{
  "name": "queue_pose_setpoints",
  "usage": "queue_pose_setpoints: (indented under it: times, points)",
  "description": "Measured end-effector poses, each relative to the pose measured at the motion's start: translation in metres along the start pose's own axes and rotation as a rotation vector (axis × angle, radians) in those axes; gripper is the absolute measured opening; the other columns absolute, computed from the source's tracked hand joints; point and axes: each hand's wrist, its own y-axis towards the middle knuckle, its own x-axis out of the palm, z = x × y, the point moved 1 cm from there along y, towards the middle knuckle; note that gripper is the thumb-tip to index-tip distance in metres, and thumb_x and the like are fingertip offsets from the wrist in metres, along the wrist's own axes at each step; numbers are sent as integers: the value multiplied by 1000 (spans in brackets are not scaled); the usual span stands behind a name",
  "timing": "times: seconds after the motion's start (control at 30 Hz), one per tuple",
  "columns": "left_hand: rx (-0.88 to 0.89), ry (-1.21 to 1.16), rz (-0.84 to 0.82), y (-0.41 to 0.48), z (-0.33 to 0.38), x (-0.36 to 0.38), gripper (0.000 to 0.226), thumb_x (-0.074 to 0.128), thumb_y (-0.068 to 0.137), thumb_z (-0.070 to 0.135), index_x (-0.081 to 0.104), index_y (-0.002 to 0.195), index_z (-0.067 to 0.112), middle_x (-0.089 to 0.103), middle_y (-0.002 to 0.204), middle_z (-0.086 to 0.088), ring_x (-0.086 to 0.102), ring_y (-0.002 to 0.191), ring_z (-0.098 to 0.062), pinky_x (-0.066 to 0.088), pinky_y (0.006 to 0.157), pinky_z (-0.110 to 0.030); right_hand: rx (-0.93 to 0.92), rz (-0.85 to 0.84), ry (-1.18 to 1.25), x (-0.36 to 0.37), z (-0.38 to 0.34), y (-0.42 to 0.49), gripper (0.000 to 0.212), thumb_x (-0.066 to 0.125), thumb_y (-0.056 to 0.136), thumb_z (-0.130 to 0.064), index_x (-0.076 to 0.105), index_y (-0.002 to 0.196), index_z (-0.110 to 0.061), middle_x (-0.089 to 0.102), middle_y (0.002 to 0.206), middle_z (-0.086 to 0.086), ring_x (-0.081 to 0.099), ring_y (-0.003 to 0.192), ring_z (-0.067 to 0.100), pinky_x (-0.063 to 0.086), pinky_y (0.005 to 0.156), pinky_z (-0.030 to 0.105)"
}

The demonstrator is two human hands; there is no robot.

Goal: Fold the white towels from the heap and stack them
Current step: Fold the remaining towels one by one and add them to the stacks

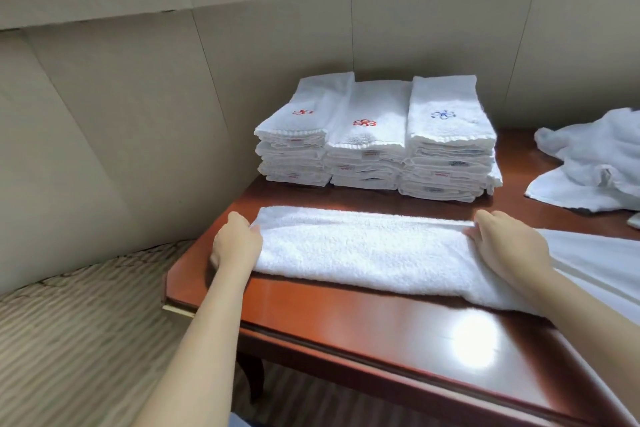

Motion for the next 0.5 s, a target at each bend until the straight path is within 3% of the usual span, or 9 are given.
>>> queue_pose_setpoints:
  times: [0.13, 0.27, 0.37, 0.5]
  points:
    - [11, 130, 74, -5, 4, -1, 33, 47, 97, 25, 45, 126, 10, 51, 131, -13, 47, 121, -34, 39, 96, -44, 37, 0, 42, 3, 1, 3, 29, 44, 97, -38, 49, 85, -12, 52, 84, 5, 57, 84, 32, 45, 67, 37]
    - [219, 358, 147, -16, 24, 5, 30, 43, 93, 10, 50, 121, 15, 49, 123, -10, 44, 114, -29, 34, 95, -38, -4, 18, 102, 0, 2, -1, 23, 46, 96, -32, 49, 86, -11, 52, 83, 6, 56, 80, 33, 44, 66, 38]
    - [505, 378, 12, -33, 54, 23, 31, 36, 97, 21, 52, 123, 15, 48, 127, -7, 44, 115, -27, 36, 94, -37, -69, 37, 95, -7, 3, -9, 14, 46, 93, -22, 53, 97, -10, 54, 88, 8, 55, 81, 34, 42, 63, 37]
    - [771, 202, -299, -77, 104, 57, 28, 37, 99, 29, 55, 114, 14, 49, 129, -3, 44, 122, -23, 38, 100, -37, -84, -24, -80, -16, 12, -22, 27, 46, 91, -28, 50, 114, -14, 57, 102, 6, 54, 89, 30, 39, 69, 36]
